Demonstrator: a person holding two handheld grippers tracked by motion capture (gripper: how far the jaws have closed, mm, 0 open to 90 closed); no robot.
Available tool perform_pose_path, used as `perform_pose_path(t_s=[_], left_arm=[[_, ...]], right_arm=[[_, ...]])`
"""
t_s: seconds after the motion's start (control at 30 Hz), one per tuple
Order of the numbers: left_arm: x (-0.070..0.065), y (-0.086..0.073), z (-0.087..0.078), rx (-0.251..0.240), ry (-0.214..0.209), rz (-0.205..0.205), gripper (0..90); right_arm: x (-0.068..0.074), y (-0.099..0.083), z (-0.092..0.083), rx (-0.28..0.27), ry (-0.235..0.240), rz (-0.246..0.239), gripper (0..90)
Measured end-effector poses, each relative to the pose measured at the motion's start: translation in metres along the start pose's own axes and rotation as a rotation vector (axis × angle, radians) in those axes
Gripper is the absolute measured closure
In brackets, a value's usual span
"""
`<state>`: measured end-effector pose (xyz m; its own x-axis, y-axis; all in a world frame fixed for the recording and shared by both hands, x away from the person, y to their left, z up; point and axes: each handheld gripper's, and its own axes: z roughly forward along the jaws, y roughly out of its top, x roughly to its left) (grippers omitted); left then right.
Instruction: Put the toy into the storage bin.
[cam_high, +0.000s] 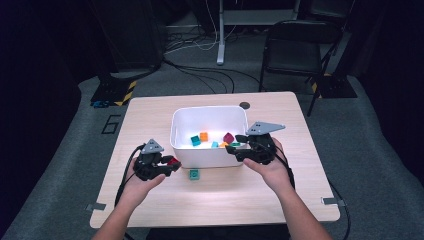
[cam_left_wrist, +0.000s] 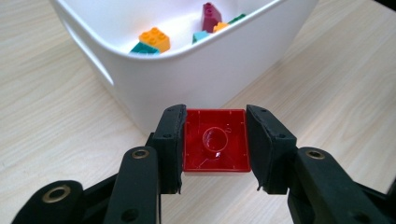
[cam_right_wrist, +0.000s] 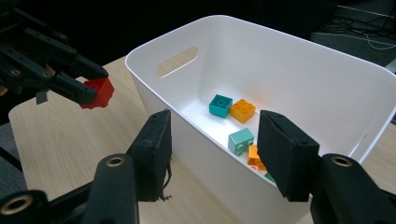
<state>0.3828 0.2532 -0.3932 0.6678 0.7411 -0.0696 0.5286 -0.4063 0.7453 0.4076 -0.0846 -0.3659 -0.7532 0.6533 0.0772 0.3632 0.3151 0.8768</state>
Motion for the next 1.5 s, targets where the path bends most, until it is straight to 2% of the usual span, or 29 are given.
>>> perform_pose_path(t_s=[0.3, 0.7, 1.03, 1.33, 1.5], left_arm=[[-0.003, 0.028, -0.009, -0.023, -0.032, 0.037, 58.6], [0.006, 0.06, -0.003, -0.05, -0.019, 0.038, 58.6], [0.011, 0.085, 0.02, -0.055, -0.01, 0.039, 58.6], [0.019, 0.097, 0.042, -0.036, 0.002, 0.022, 58.6], [0.026, 0.099, 0.05, -0.032, 0.014, 0.0, 58.6]], right_arm=[[-0.003, -0.001, -0.001, -0.005, -0.001, 0.008, 44.8], [-0.004, -0.002, 0.0, -0.003, 0.01, 0.018, 44.7], [-0.008, -0.003, 0.001, -0.003, 0.004, 0.026, 44.8], [-0.009, -0.004, 0.0, -0.003, 0.001, 0.028, 44.8], [-0.01, -0.004, 0.0, -0.004, 0.0, 0.026, 44.8]])
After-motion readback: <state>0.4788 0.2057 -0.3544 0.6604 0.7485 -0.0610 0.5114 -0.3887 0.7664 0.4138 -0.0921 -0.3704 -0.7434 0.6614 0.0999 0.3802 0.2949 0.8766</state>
